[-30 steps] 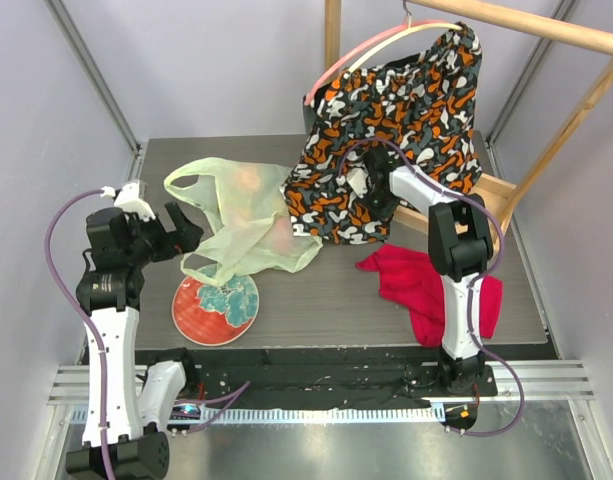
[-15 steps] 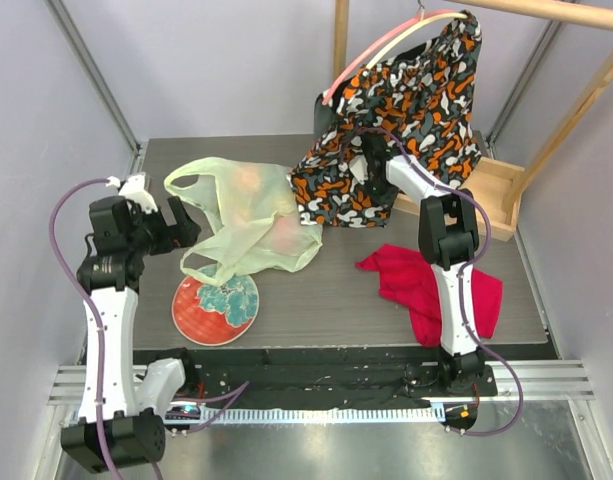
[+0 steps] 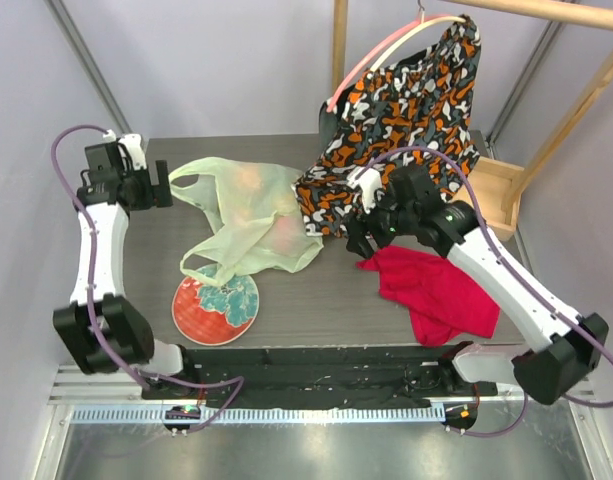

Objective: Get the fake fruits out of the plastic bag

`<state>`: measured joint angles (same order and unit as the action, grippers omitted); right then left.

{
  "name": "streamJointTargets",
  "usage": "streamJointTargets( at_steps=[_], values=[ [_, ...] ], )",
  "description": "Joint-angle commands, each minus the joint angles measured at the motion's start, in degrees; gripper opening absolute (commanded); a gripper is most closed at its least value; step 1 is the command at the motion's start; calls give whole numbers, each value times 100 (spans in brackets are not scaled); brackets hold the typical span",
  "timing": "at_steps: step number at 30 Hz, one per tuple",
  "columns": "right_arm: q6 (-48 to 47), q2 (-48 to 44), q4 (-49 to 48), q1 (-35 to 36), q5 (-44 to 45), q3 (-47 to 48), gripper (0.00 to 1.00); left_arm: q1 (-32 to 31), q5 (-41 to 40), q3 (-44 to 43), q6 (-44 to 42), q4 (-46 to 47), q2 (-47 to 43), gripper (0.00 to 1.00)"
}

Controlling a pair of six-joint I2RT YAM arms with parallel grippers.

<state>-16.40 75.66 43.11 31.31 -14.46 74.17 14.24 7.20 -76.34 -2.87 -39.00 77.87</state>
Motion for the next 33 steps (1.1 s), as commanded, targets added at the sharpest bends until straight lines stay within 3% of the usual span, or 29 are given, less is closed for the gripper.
streamJointTargets(
  at_steps=[1, 5, 14, 16, 17, 20, 21, 23, 26, 33],
  values=[
    [1085, -95, -908, 93, -1164, -421, 79, 88, -132, -777, -345, 182, 1001, 100],
    [1927, 675, -1603, 550, -1656, 349, 78, 123, 9, -1198, -380, 683, 1862, 100],
    [2202, 1979, -1665, 1079, -1902, 1407, 77, 70, 1210, -2886, -328, 815, 3971, 92],
    [2378, 2163, -1832, 1149, -2191, 1425, 78, 53, 1441, -3115, -328, 710, 4157, 73],
    [2387, 2233, -1894, 1219, -2358, 1494, 79, 26, 1555, -3176, -380, 632, 4288, 52],
    [2405, 2707, -1886, 1553, -2886, 2002, 80, 18, 1670, -3326, -389, 192, 4369, 17],
    [2370, 2865, -1851, 1728, -2965, 2179, 80, 26, 1723, -3248, -398, 35, 4334, 10],
    [2440, 3305, -1885, 1878, -3115, 2617, 80, 26, 1758, -3090, -398, -2, 4220, 1],
    [2747, 3824, -2078, 2168, -3300, 3032, 77, 35, 1732, -2634, -302, 86, 3930, 0],
    [3108, 4492, -2473, 2617, -3520, 3446, 74, 149, 2012, -2720, 190, -318, 3727, 0]
  ],
)
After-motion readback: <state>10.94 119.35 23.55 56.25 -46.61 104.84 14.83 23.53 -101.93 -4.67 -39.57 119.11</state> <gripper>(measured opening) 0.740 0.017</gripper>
